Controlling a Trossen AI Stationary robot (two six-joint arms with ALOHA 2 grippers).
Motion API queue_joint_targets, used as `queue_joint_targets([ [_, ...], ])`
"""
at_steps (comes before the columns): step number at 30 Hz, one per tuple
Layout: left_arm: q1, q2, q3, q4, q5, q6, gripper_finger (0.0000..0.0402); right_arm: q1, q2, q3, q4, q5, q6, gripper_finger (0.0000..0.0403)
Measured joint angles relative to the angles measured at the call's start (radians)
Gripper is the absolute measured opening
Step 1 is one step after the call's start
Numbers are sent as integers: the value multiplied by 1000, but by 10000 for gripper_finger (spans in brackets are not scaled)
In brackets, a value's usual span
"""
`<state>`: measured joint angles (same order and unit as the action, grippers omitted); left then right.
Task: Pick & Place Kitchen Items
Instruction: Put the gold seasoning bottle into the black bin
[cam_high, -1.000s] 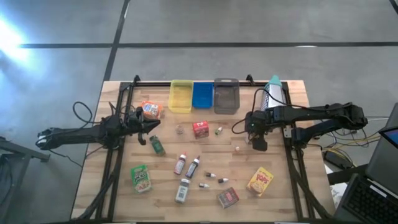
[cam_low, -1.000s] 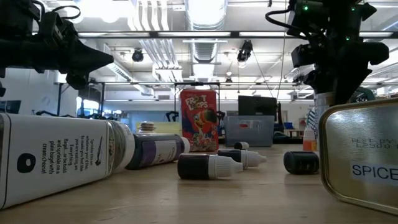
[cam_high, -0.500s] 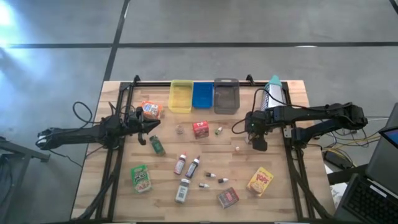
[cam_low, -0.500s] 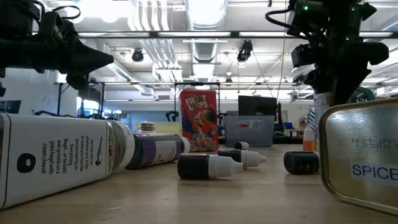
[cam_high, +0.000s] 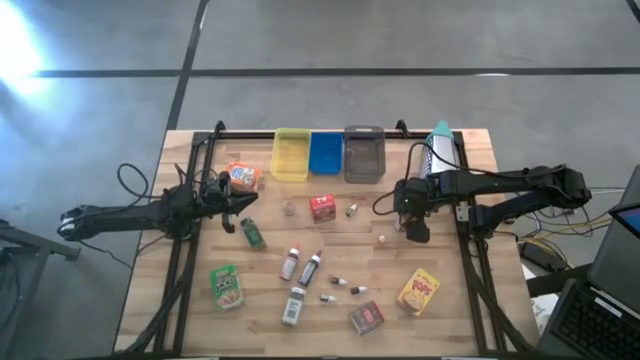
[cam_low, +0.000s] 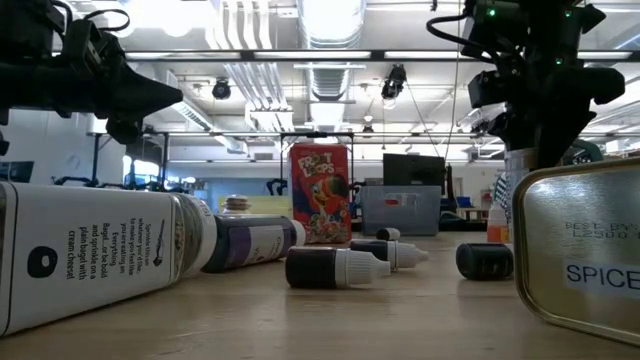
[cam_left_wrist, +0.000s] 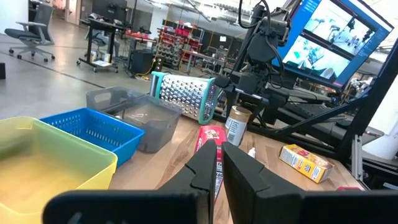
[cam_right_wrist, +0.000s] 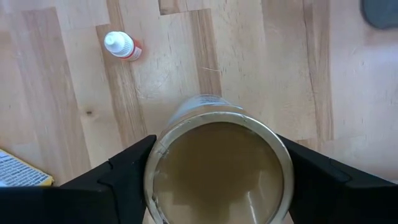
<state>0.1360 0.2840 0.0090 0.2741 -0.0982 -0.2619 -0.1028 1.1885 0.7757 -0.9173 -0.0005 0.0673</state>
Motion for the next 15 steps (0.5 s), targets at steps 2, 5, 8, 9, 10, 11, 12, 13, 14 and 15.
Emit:
queue_joint_targets([
  [2,0,0,0,0,0,0,30,0,0,0,1,0,0,287],
  [5,0,0,0,1,0,0,30,0,0,3,1,0,-3,286],
  [8,0,0,0,4,0,0,30,0,0,17,1,1,-23,272],
  [9,0,0,0,4,0,0,30,0,0,24,2,1,-30,271],
  [10,0,0,0,3,0,0,30,0,0,33,2,1,-40,271],
  [11,0,0,0,3,0,0,30,0,0,42,1,1,-49,271],
  [12,0,0,0,3,0,0,30,0,0,53,2,2,-58,271],
  [13,0,0,0,3,0,0,30,-1,0,65,2,2,-68,271],
  [14,0,0,0,3,0,0,30,-1,0,77,2,3,-77,272],
  [15,0,0,0,3,0,0,30,-1,0,91,2,4,-91,276],
])
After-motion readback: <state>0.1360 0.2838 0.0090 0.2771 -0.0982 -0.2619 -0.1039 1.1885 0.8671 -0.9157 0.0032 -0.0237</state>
